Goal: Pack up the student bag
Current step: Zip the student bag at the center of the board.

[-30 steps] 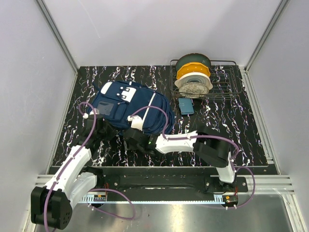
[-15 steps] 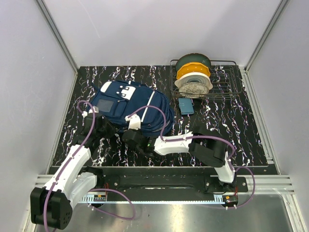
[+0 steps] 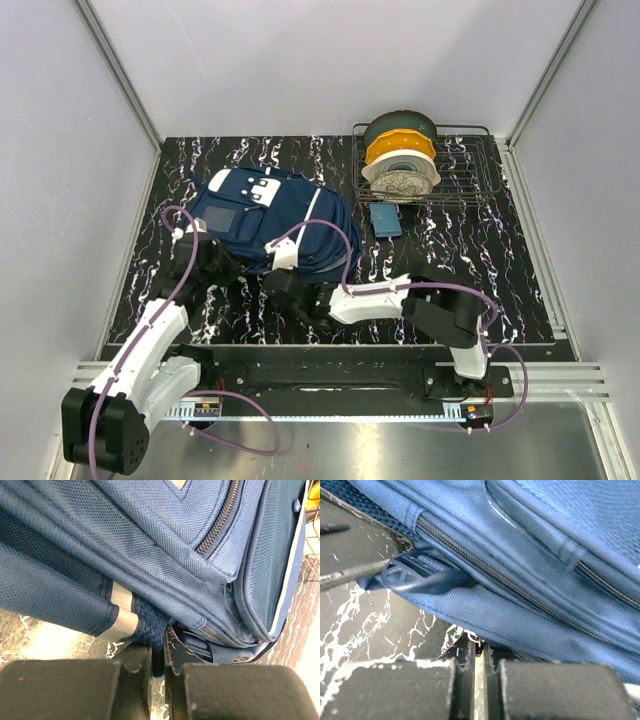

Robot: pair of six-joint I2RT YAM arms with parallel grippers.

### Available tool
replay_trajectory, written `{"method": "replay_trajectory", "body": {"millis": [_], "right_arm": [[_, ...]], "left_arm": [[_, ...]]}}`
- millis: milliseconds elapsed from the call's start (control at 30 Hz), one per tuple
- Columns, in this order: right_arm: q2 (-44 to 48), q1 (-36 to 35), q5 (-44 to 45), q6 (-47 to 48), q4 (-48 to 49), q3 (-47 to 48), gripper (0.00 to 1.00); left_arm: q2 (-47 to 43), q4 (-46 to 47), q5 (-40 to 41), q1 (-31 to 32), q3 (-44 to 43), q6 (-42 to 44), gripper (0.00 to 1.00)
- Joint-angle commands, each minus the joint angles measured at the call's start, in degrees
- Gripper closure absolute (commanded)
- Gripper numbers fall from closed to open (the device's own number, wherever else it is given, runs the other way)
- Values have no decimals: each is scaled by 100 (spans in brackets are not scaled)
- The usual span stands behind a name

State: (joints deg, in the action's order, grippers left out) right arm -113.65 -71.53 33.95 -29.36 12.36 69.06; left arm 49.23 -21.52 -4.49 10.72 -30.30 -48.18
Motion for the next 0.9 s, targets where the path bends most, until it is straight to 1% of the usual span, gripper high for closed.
{"method": "replay_trajectory", "body": {"millis": [0, 100, 200, 367, 633, 733, 867], "right_arm": [[903, 113, 41, -113, 135, -619, 100], [1282, 104, -134, -201, 161, -1050, 100], [1476, 113, -249, -298, 56, -1201, 100], [1565, 104, -346, -315, -312, -1210, 100], [2039, 157, -539, -561, -699, -1553, 100], [2083, 174, -802, -500, -1006, -1474, 100], [2188, 200, -733, -640, -1183, -1500, 100]], "left_arm": [[-63, 87, -96, 18, -450, 213, 100], [-45, 69, -52, 9, -467, 248, 100], [-2, 69, -17, 9, -468, 266, 100], [16, -19, 53, 9, -494, 292, 100], [-80, -221, 264, -70, -600, 459, 100], [-63, -195, 256, -167, -608, 538, 100], [156, -326, 212, -351, -836, 775, 100]]}}
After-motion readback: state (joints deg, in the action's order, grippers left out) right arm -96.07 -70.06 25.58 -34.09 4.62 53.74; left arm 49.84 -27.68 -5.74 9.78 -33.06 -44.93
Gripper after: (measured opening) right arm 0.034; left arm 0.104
